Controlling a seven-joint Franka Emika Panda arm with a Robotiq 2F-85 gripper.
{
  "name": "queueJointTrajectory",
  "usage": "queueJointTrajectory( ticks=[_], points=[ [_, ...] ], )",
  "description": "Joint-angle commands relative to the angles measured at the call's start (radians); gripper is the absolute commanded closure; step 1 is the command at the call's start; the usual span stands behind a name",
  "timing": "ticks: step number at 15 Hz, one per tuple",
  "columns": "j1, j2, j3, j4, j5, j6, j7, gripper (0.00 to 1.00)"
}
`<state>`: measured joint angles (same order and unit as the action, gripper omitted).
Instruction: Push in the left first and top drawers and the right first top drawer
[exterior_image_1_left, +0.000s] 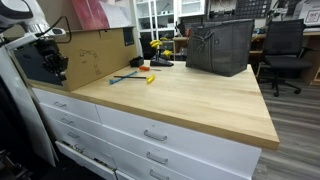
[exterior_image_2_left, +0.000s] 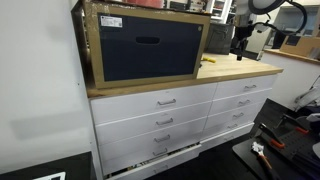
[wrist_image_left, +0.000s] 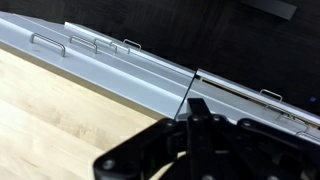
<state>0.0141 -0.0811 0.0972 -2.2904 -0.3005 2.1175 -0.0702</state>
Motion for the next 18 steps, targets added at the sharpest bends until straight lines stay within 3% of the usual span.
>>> queueJointTrajectory(
  ticks=[1, 18],
  points=[
    [0.02, 0.014, -0.01, 0.083, 0.06, -0.08, 0.02, 1.0],
    [0.013, 0.017, -0.031, 0.279, 0.298, -0.306, 0.202, 1.0]
  ],
)
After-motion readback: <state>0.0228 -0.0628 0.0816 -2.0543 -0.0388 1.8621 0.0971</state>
